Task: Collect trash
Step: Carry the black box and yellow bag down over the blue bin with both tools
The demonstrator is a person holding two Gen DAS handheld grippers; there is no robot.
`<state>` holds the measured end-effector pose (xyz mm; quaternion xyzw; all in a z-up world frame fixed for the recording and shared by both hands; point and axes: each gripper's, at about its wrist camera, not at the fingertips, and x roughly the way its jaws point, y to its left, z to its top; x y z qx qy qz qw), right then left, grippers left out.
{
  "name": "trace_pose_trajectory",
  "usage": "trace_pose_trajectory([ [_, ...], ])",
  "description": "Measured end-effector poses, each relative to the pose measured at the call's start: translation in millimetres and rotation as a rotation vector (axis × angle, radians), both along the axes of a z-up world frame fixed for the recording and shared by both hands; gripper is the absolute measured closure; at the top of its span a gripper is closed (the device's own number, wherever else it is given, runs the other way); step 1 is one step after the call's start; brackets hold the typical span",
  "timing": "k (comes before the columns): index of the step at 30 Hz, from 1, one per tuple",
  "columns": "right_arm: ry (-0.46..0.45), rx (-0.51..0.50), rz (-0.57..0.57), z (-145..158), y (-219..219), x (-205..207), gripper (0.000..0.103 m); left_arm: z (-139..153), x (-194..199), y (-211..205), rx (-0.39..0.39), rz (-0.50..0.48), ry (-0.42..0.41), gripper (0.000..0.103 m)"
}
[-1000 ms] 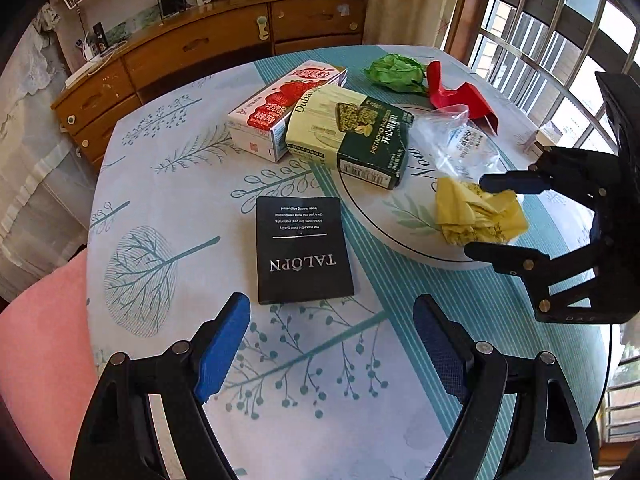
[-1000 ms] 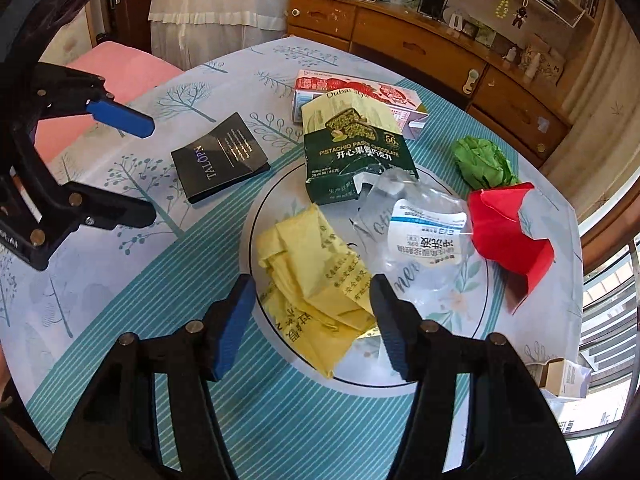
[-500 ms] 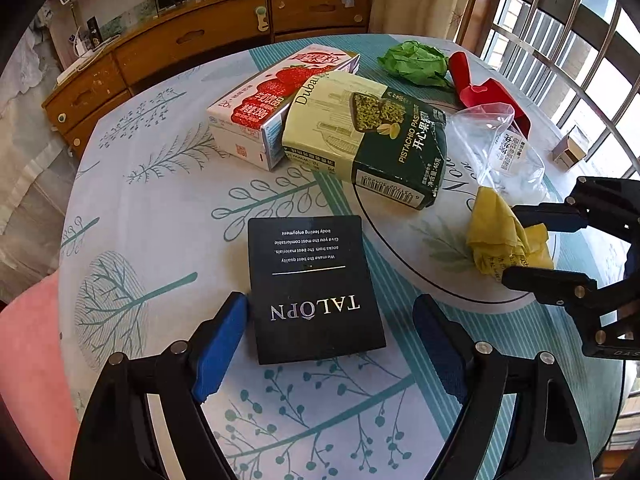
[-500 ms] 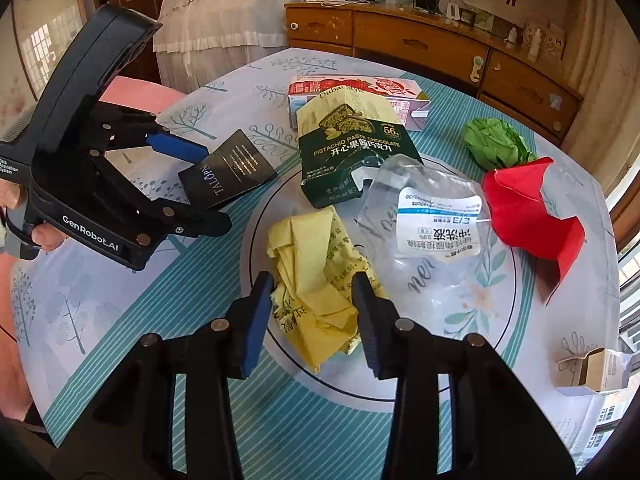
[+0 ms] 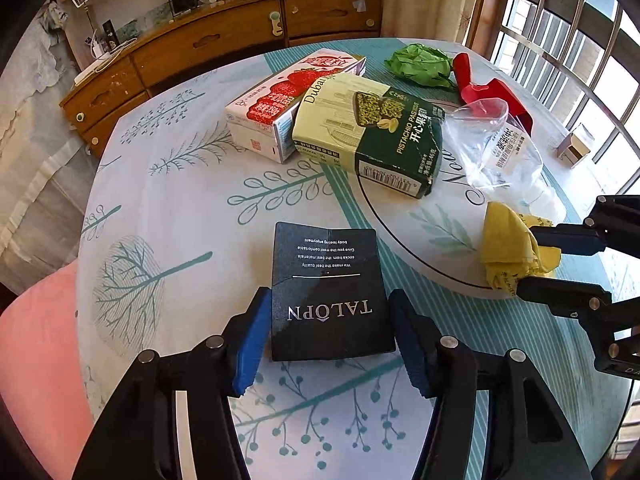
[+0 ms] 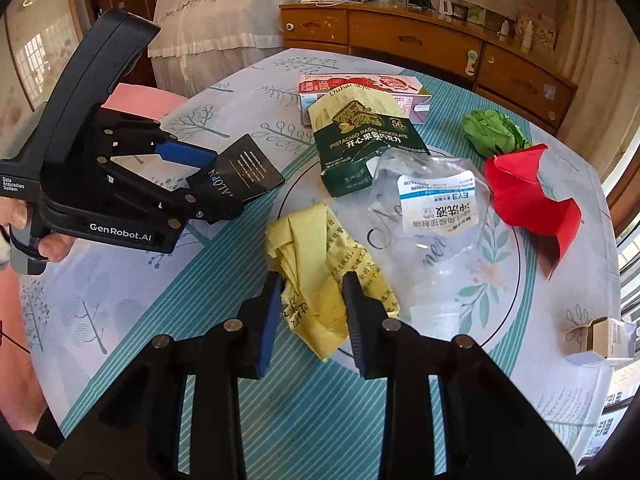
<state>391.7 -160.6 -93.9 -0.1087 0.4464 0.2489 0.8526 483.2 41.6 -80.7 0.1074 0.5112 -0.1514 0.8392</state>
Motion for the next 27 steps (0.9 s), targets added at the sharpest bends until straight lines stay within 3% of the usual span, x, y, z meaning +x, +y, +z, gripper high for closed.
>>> trace_pose_trajectory([
  [9,-0.019,0.074,-0.002,35,-4,-80,0.079,50,-98,13,-0.024,-0.032,-0.034,0.044],
  [17,-0.043,0.156,0.001,75,-13,-180,0.079,93,-230,9,-0.043,-0.096,-0.065,0.044],
  [22,-0.051,0.183,0.036,91,-13,-257,0.079,110,-314,4,-0.065,-0.149,-0.099,0.044],
  [27,-0.074,0.173,0.067,85,-13,-331,0.079,107,-388,-2,-0.111,-0.184,-0.110,0.044],
])
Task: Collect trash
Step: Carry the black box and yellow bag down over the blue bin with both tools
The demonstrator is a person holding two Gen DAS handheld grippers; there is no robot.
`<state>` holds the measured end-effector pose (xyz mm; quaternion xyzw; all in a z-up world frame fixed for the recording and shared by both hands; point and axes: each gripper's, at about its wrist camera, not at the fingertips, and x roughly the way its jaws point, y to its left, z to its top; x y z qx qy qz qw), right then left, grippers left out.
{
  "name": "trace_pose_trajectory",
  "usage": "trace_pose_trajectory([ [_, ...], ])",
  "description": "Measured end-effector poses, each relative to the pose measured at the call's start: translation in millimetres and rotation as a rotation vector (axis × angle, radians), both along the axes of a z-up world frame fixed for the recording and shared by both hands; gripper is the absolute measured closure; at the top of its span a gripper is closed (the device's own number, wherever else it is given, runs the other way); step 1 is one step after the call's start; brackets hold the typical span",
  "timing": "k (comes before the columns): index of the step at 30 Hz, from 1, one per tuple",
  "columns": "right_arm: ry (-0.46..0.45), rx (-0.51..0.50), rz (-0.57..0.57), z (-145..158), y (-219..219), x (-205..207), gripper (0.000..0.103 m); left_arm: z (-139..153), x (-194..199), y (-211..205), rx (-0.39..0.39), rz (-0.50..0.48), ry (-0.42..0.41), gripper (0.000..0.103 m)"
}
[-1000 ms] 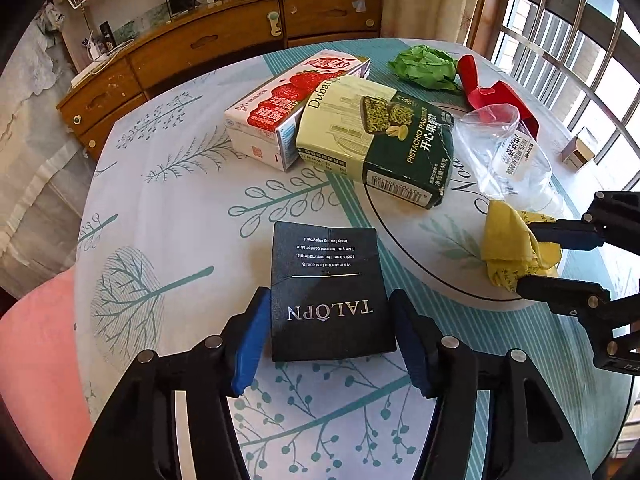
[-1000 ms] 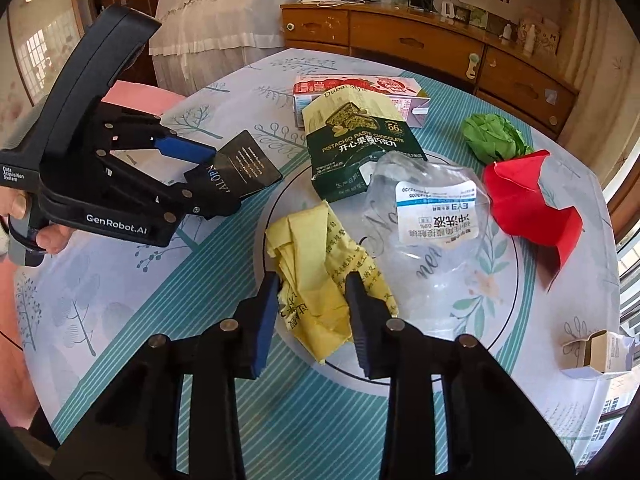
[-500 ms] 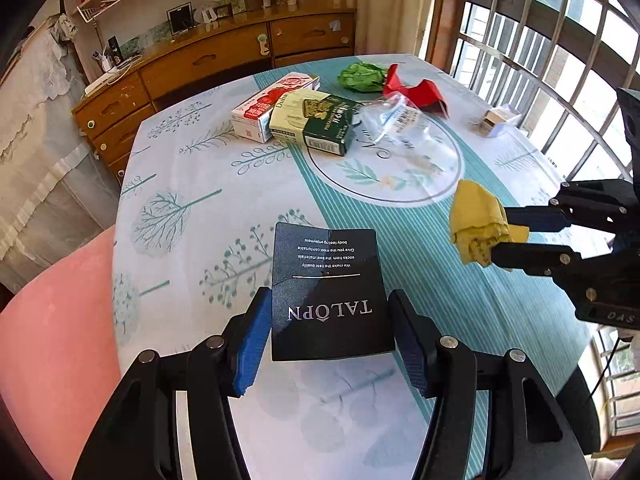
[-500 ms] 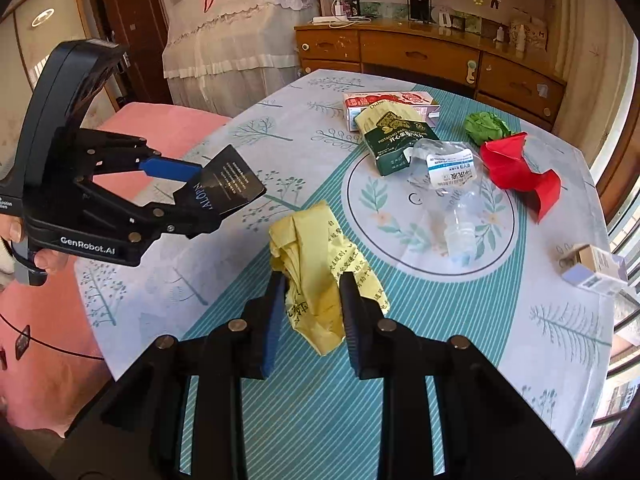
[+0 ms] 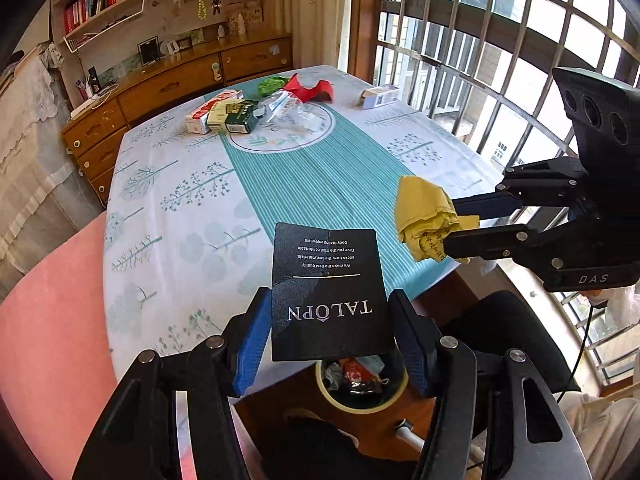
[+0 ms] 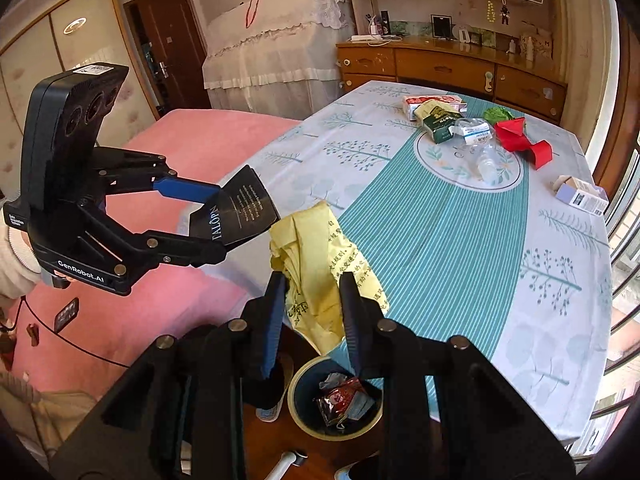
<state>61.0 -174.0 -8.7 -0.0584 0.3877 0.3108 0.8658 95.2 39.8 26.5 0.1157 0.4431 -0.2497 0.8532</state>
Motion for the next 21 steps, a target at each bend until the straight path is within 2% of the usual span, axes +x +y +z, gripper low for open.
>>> trace_pose_trajectory([
  [4,0.025,-0.020,-0.008,-22,-2,-43,0.079,-20,-46,-6,-0.025,-0.030,0.019,0.044],
  [10,0.076,-0.083,-0.026,-83,-1,-83,0.079,-81,-83,-17,-0.018,-0.033,0.050,0.044],
  [14,0.143,-0.106,-0.065,-136,-5,-81,0.079,-134,-81,-21,-0.030,0.001,0.088,0.044],
  [21,0.285,-0.082,-0.137,-226,-12,-61,0.079,-228,-71,-36,-0.032,0.048,0.202,0.044],
])
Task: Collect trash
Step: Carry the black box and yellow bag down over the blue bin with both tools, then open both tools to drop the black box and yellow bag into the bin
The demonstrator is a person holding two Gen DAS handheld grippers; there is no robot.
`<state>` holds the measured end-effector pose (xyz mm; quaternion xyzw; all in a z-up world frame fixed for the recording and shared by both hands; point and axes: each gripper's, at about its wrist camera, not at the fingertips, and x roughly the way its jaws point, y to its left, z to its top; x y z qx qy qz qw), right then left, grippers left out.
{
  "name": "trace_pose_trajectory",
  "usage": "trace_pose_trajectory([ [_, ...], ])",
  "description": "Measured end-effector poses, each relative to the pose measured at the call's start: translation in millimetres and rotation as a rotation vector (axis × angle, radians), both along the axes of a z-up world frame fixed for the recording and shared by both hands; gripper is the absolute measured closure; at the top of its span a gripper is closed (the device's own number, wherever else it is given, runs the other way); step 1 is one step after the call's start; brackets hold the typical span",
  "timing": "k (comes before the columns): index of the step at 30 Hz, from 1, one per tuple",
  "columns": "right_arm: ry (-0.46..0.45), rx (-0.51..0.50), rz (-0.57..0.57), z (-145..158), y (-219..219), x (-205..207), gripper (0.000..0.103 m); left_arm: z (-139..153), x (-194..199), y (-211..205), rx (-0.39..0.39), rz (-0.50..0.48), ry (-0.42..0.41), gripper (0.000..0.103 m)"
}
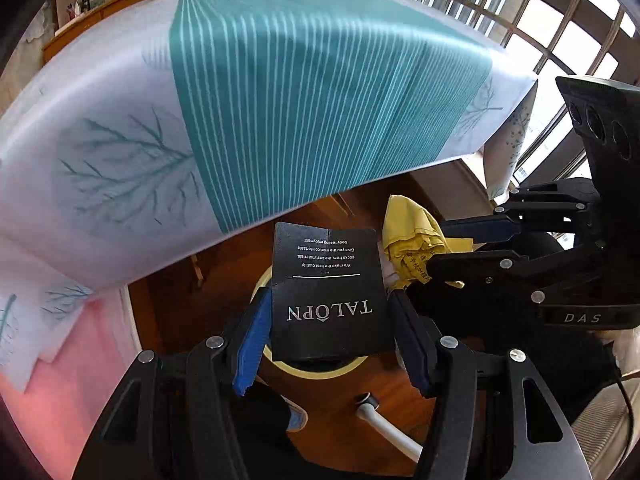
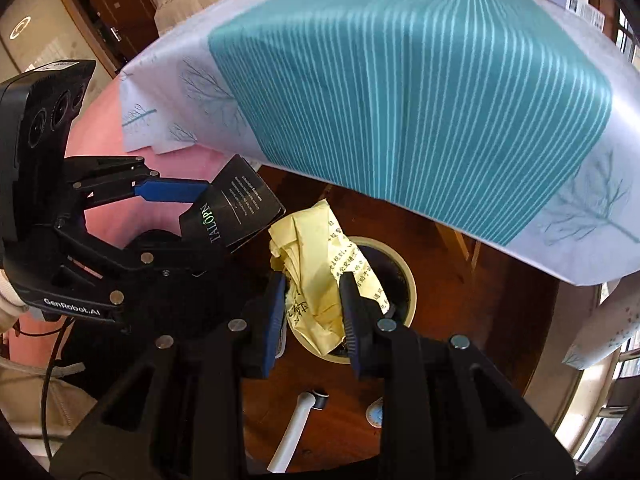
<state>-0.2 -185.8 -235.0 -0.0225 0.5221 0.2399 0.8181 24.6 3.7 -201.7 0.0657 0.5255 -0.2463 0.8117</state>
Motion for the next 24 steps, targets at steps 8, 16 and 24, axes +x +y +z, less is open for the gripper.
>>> trace_pose_trajectory([
  [8,0.144,0.049,-0.123,-95,-19,28,0.078,-89,4,-18,0.043,0.024,0.085,0.044],
  [16,0.212,0.077,-0.161,-133,-28,42,0.076,-139,11,-25,0.035,0.056,0.144,0.043],
  [24,0.239,0.062,-0.176,-148,-22,64,0.067,-161,30,-19,0.036,0.069,0.183,0.042],
])
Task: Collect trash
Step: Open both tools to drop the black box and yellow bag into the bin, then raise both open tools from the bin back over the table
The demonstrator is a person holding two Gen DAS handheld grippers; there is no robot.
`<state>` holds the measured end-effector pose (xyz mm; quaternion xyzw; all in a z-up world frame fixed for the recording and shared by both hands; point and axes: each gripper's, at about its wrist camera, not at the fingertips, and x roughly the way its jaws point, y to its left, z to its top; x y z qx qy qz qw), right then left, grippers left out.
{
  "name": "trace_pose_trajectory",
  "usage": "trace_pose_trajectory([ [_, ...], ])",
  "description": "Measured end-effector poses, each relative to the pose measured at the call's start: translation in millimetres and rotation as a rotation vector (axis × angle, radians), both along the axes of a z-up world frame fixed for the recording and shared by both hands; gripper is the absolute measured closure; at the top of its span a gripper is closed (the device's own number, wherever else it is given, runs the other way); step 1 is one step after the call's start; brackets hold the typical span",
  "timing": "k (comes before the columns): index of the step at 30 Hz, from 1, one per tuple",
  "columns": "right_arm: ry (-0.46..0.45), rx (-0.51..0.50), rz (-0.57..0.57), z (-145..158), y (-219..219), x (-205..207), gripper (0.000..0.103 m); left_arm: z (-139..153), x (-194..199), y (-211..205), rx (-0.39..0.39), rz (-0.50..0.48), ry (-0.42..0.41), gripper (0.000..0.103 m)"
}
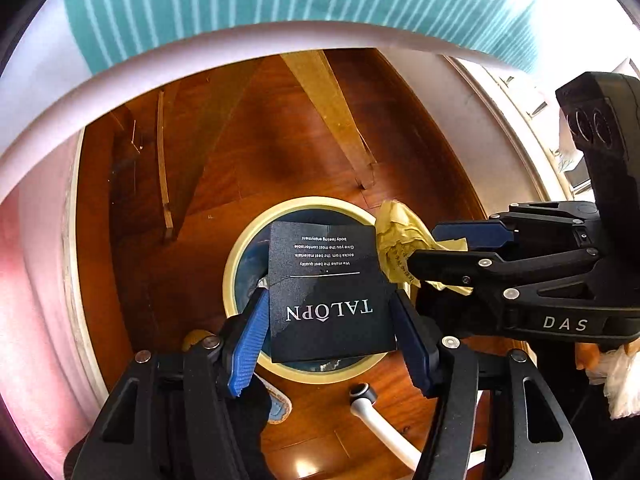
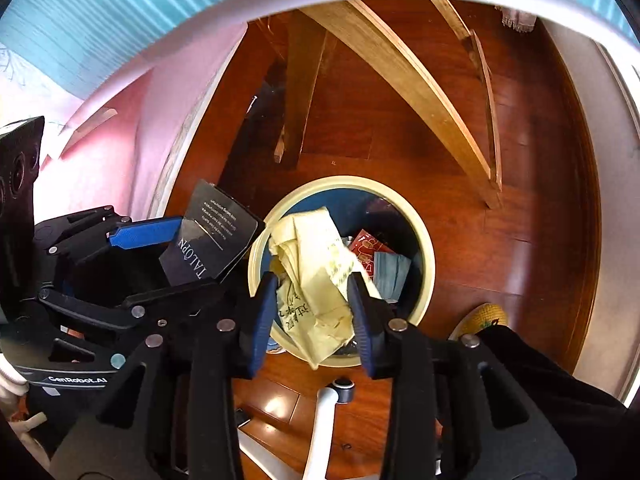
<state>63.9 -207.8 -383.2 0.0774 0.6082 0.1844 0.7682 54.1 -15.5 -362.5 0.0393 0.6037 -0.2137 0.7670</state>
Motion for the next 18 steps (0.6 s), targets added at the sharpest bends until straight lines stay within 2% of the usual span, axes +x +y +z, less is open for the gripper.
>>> trace_pose_trajectory([
  [2,-0.002,0.004,-0.004,2,-2,4,0.061,0,7,2,0.005,0.003,0.007,0.039],
  [4,-0.009,0.003,-0.006,2,-3,4,0.059,-2,10,3,0.005,0.006,0.021,0.031],
  [5,-0.008,0.002,-0.006,3,-3,4,0.059,-1,11,5,0.007,0.009,0.024,0.022],
  [6,-0.008,-0.001,-0.006,3,-3,4,0.059,-1,14,5,0.005,0.012,0.028,0.018],
  [18,-0.017,-0.012,0.011,6,0,2,0.058,0,17,19,-0.004,0.072,0.029,0.017],
])
